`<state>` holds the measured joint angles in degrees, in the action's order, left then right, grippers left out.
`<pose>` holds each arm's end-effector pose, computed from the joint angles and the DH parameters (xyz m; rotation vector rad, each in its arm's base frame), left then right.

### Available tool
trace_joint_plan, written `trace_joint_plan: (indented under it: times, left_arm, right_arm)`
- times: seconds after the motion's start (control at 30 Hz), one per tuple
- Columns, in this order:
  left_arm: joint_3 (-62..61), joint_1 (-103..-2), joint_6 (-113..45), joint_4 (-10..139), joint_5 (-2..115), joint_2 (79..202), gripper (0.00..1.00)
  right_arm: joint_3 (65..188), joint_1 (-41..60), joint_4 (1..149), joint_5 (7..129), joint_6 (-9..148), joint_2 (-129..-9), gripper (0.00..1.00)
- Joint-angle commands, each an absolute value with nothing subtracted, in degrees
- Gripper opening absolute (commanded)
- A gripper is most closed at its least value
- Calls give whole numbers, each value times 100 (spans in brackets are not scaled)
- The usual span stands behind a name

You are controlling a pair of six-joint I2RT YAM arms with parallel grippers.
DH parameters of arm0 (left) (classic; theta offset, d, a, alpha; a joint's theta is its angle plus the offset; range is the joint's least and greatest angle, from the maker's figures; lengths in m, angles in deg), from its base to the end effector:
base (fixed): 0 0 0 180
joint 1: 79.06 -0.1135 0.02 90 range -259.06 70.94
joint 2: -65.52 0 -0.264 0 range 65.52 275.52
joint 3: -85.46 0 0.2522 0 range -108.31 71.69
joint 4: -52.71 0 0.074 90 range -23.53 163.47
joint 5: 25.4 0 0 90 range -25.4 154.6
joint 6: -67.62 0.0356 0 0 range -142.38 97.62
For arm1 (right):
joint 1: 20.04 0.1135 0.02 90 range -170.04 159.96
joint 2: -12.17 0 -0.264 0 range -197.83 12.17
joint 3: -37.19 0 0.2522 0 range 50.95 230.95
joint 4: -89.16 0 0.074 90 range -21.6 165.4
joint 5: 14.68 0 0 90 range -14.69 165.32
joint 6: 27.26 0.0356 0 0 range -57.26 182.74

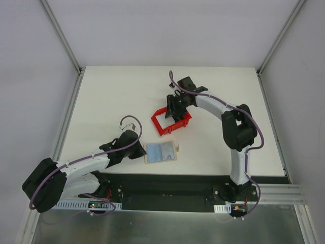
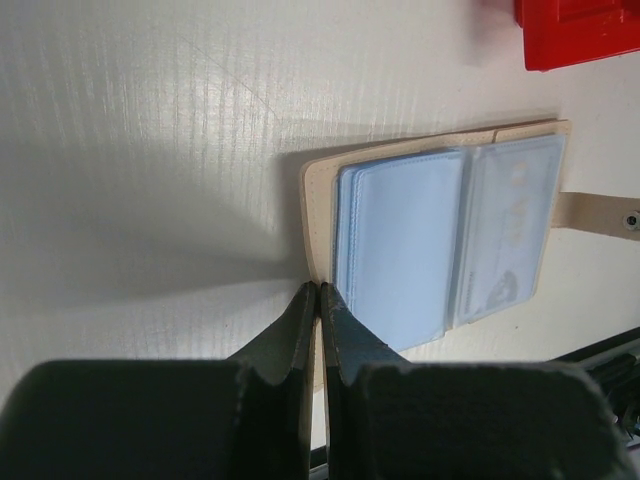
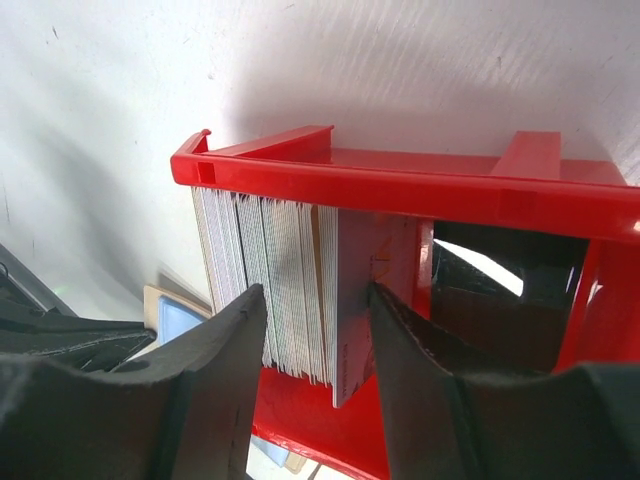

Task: Put the credit cards into the card holder
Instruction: Pick up the credit card from the storage box.

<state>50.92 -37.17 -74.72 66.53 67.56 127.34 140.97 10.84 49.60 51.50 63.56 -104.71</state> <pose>0.1516 -0.1335 0.1586 -0.2484 2.4044 -0.7627 0.3785 0.2431 0.2071 -0.8291 2.3935 0.7458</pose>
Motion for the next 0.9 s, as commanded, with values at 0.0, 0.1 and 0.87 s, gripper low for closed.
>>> trace_joint_plan:
  times: [0.0, 0.1, 0.87]
  left_arm:
    - [4902, -3767, -7354, 6515, 6627, 12783, 0]
    - [4902, -3767, -7354, 6498, 6618, 12792, 0]
    - [4884, -3758, -7327, 6445, 6556, 12906, 0]
  right_arm:
    - [14157, 1055, 4973, 4948, 6318, -10051, 46]
    - [14174, 1029, 4973, 4930, 6318, -10068, 43]
    - [14376, 905, 4807, 5097, 6151, -10033, 9]
